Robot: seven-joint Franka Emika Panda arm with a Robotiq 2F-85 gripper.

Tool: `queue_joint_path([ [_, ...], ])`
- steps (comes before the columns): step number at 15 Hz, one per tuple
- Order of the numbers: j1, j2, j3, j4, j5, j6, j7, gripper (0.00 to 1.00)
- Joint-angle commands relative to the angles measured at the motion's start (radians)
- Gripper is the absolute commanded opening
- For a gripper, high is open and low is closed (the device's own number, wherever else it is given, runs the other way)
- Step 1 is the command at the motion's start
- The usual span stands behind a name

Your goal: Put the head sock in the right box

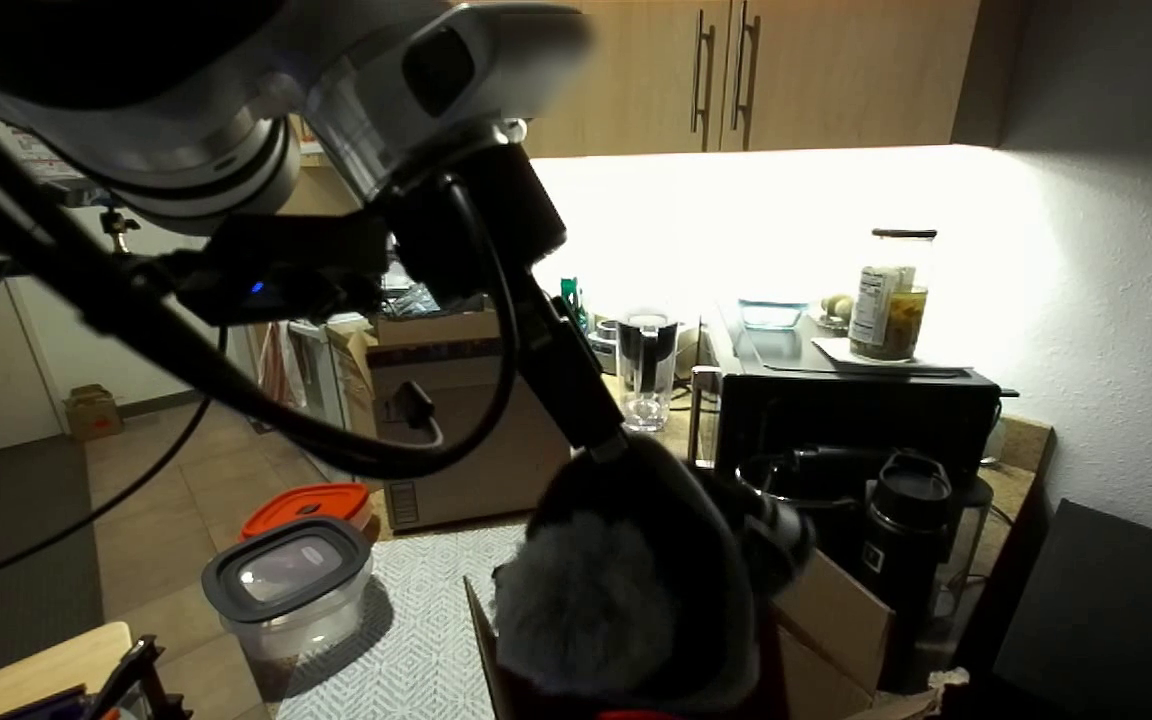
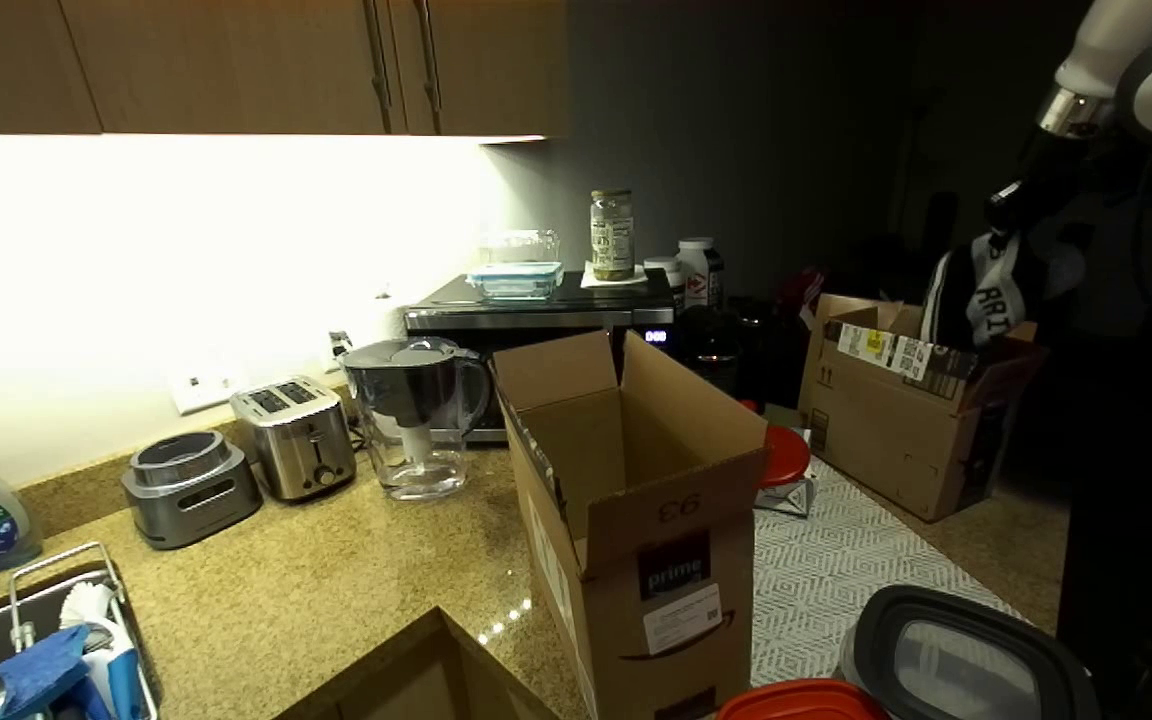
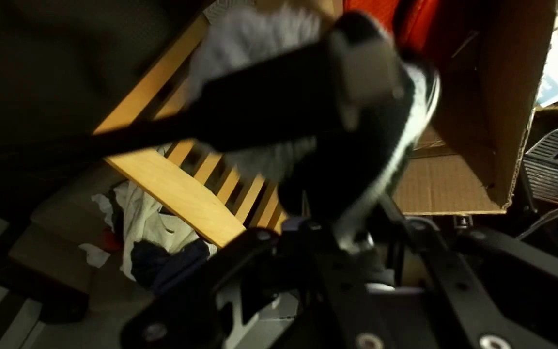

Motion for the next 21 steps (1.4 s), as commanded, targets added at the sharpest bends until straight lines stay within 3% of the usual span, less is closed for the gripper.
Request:
queue_joint_path([
  [1, -0.021, 0.007, 0.010, -0.017, -0.066, 0.102, 0.004, 0.61],
  [7, 0.016, -0.021, 0.002, -0.033, -0.041, 0.142, -0.054, 0.98],
  [13, 0.282, -0.064, -0.113, -0.046, 0.242, 0.021, -0.375, 1.00],
  [21, 0.544, -0.075, -0.160, -0.022, 0.502, -0.193, -0.624, 1.00],
])
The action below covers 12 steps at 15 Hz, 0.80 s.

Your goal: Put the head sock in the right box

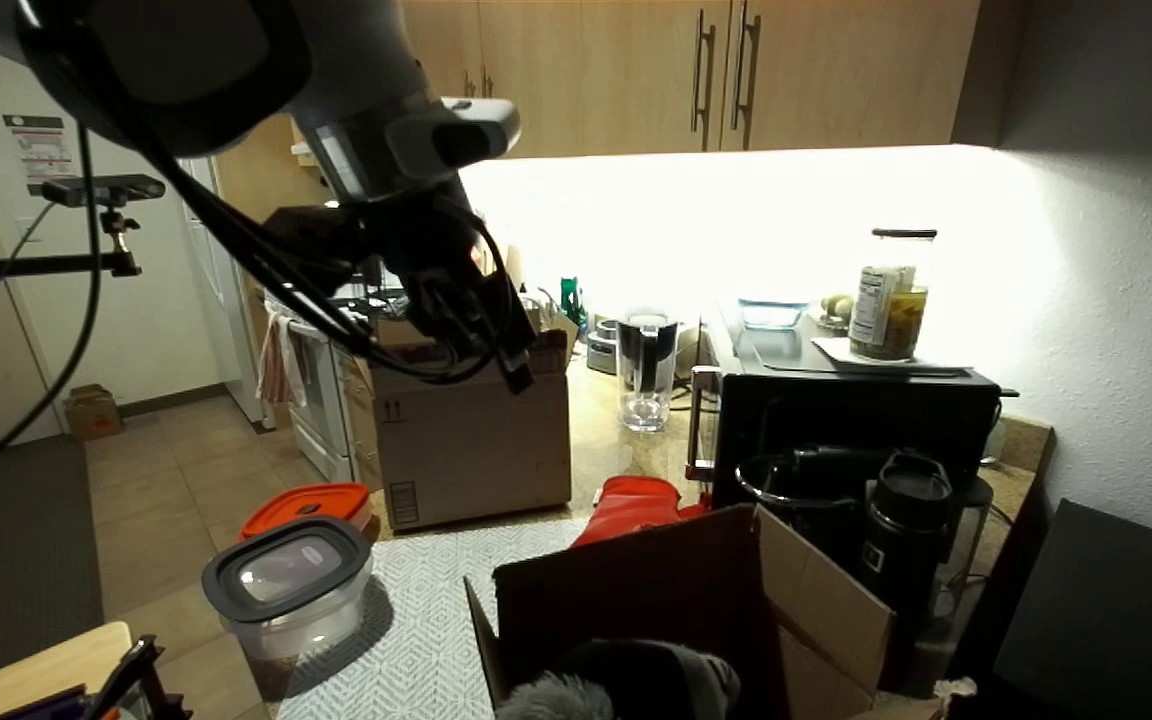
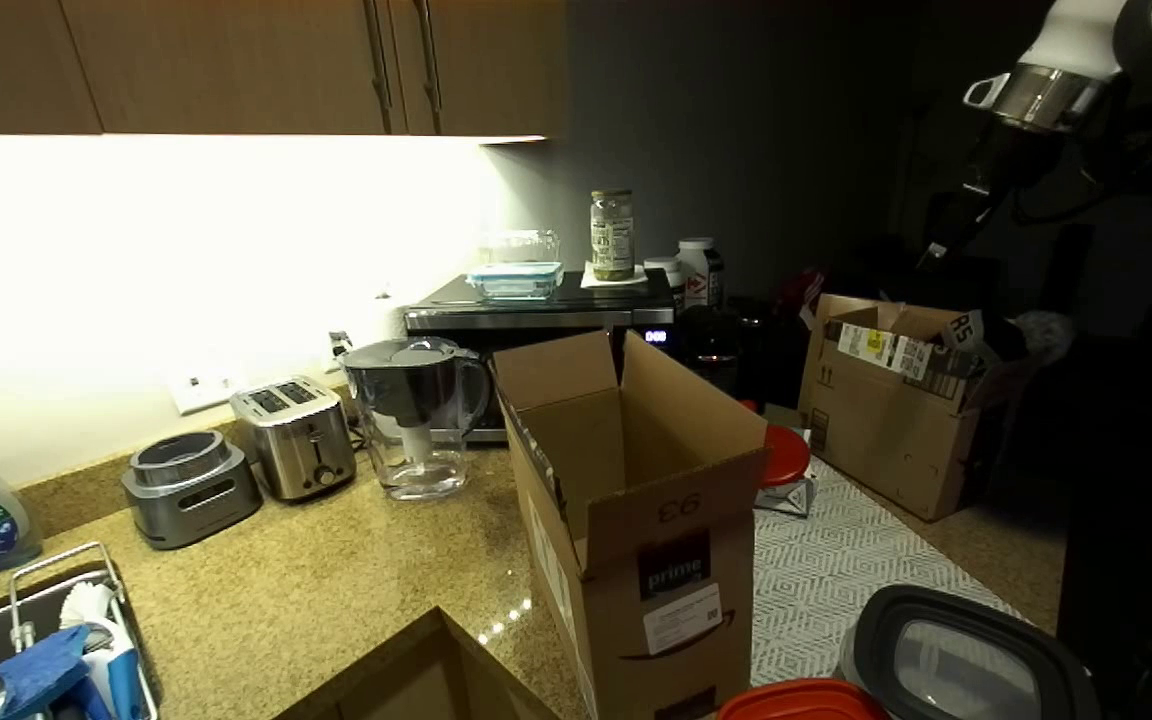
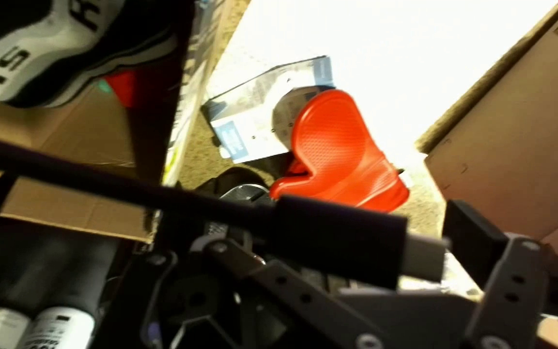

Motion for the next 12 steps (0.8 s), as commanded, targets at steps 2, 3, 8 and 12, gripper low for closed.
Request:
queue_joint_path([
  [2, 0.085, 0.028, -0.003, 0.008, 0.086, -0.095, -0.132, 1.00],
  [3, 0.092, 0.046, 0.007, 0.011, 0.083, -0.095, -0.135, 1.00],
  [8, 0.095, 0.139, 0.060, 0.024, 0.046, -0.017, -0.120, 1.00],
  [12, 0.090, 0.226, 0.104, 0.040, 0.031, 0.070, -0.093, 1.00],
])
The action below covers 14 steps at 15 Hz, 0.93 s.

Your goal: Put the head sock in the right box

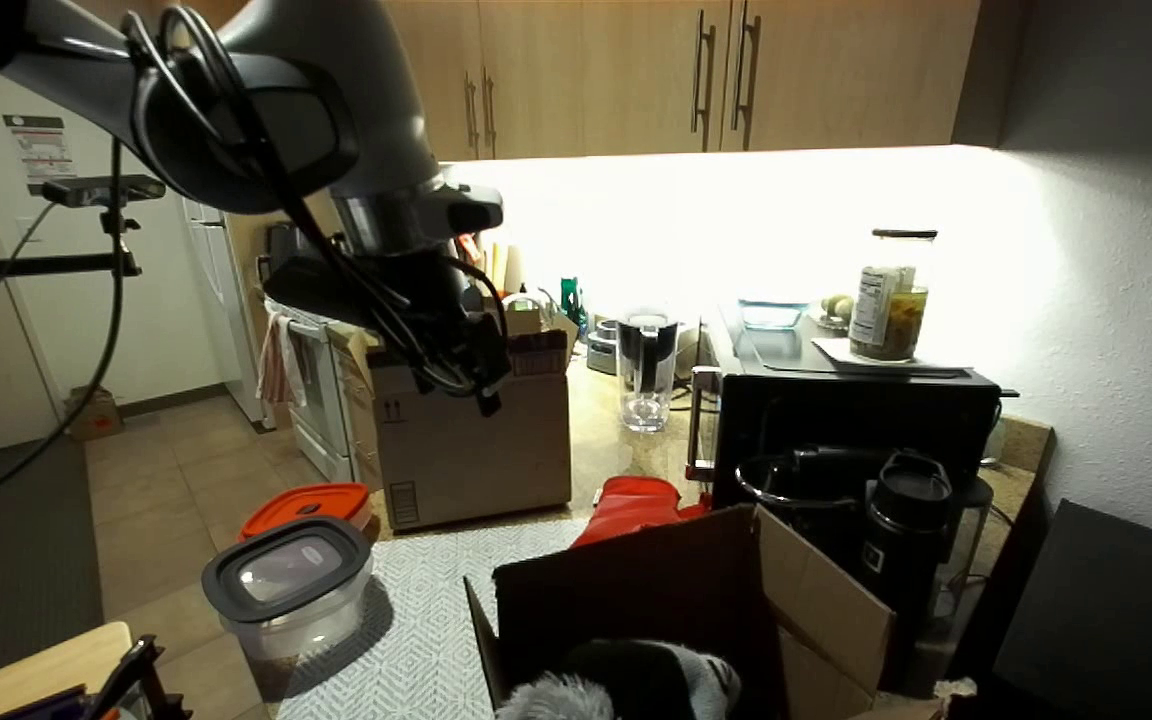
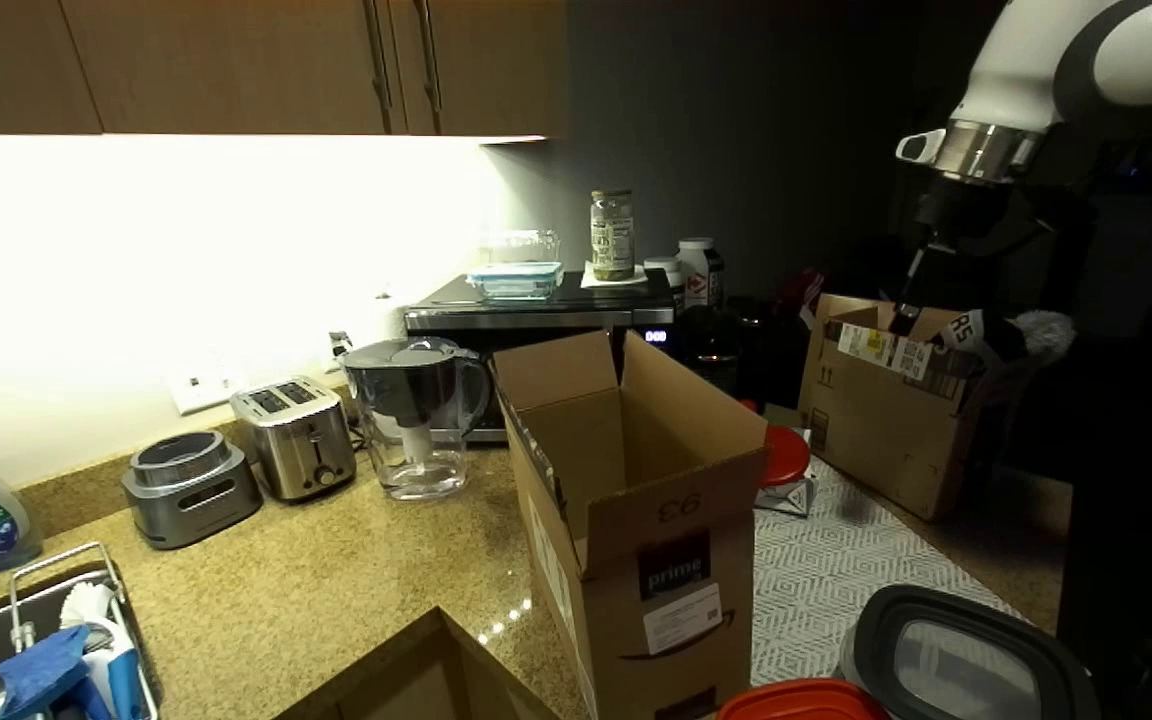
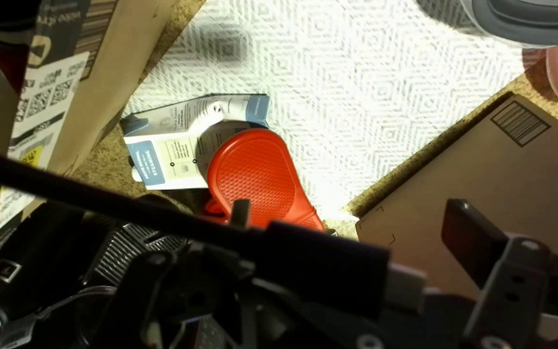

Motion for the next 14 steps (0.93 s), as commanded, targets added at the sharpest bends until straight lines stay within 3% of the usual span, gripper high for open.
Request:
queue_joint_path([
  [1, -0.012, 0.101, 0.040, 0.034, -0.011, 0.082, -0.004, 1.00],
  [7, -0.019, 0.207, 0.089, 0.092, -0.029, 0.176, 0.024, 1.00],
  [14, -0.036, 0.272, 0.122, 0.168, -0.029, 0.159, 0.123, 1.00],
])
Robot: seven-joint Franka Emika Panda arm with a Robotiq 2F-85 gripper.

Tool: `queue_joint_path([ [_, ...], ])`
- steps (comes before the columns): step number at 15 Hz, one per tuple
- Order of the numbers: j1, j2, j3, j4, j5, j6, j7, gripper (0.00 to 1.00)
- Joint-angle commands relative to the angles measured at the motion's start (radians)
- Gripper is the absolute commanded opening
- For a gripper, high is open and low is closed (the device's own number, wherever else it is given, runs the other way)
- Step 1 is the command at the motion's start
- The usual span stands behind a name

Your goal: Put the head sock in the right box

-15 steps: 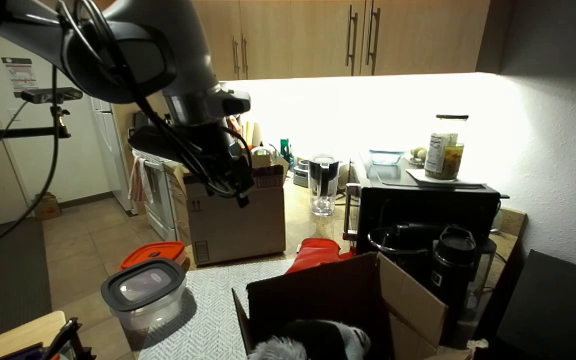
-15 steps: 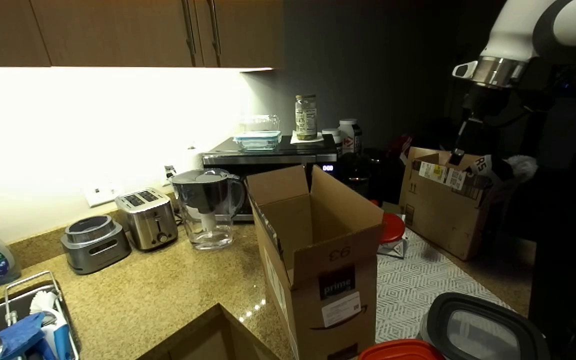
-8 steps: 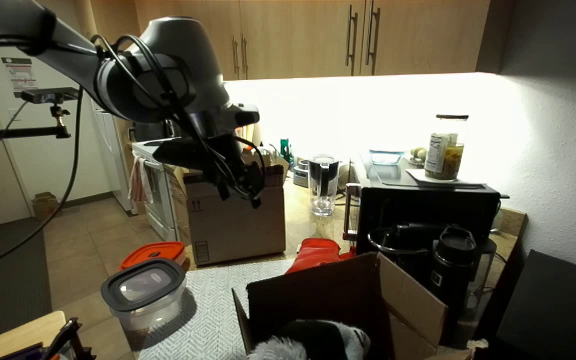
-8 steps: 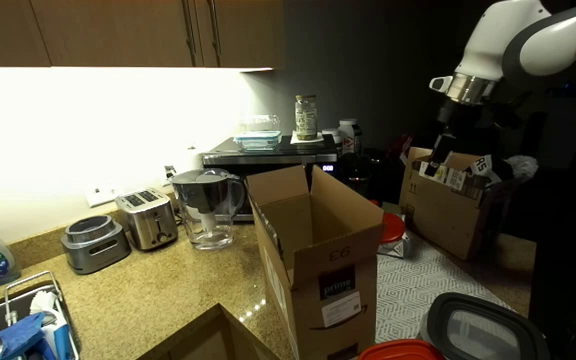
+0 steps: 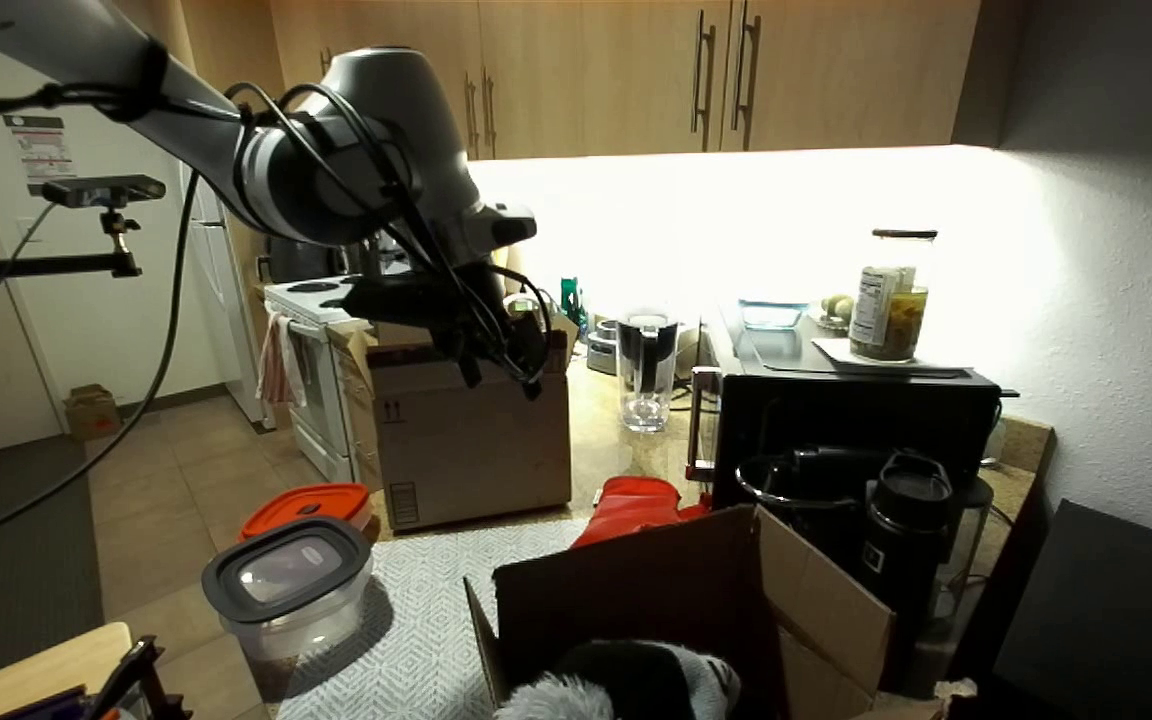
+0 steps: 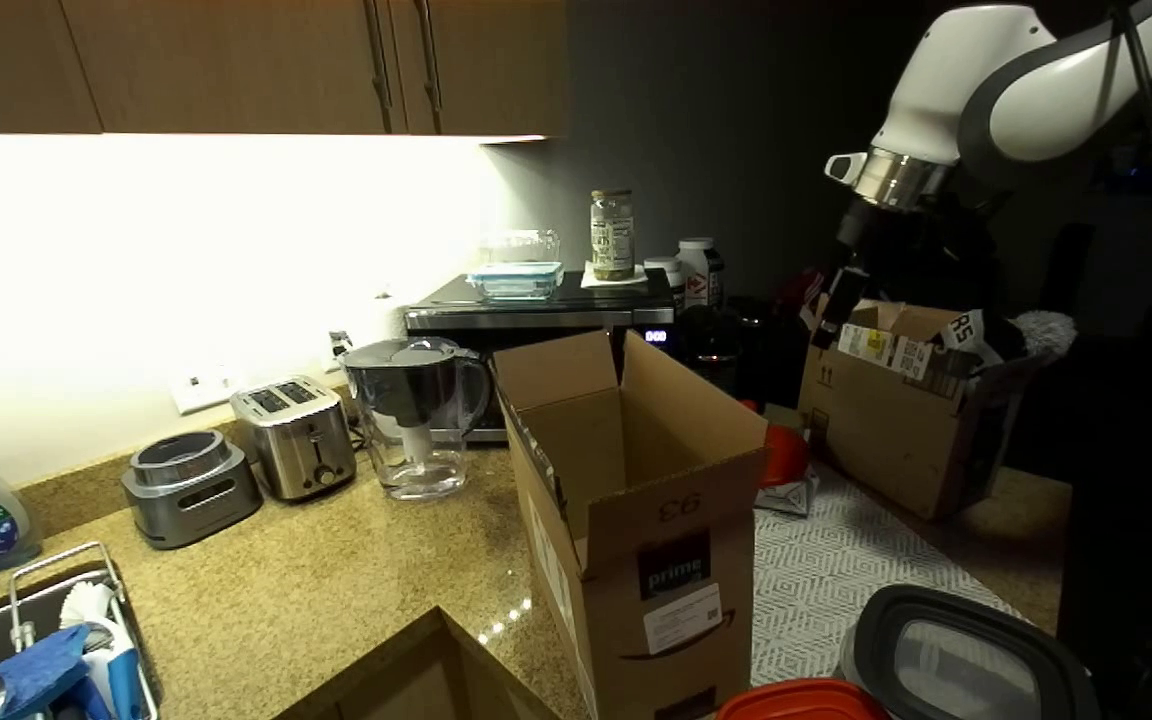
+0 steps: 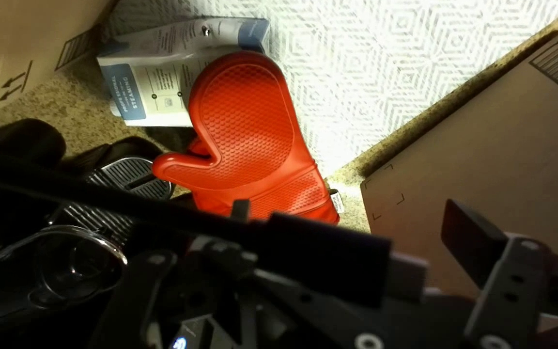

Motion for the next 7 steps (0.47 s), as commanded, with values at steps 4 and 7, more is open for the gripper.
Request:
queue_joint_path([
  [4, -0.013, 0.023, 0.016, 0.031, 0.005, -0.035, 0.056, 1.00],
  [7, -0.013, 0.023, 0.016, 0.033, 0.006, -0.040, 0.058, 1.00],
])
